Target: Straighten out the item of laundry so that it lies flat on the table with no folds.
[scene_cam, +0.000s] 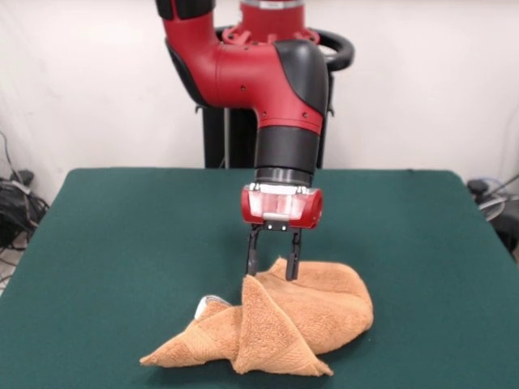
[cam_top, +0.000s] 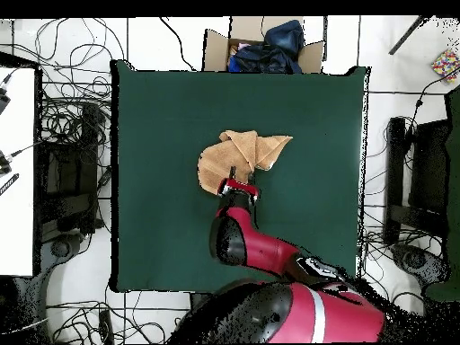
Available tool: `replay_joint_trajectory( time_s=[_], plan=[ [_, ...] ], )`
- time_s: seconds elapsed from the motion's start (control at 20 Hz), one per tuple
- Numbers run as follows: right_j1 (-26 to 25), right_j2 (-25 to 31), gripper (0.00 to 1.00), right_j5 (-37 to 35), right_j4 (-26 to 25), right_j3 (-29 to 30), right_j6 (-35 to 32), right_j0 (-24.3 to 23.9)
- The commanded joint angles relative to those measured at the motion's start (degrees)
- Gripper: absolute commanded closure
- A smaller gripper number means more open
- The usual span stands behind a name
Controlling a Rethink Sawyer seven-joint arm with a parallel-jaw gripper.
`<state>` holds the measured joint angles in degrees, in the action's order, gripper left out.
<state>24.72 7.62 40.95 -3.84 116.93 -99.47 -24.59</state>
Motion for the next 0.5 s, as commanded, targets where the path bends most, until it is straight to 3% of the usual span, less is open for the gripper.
replay_joint_trajectory(
  time_s=[0.05, 0.5],
  plan=[
    [-0.2, 0.4, 0.0, -5.1, 1.1, -2.3, -10.7, 0.0],
    [0.4, -2.0, 0.0, -7.0, -2.0, -3.4, -6.5, -0.9]
  ],
)
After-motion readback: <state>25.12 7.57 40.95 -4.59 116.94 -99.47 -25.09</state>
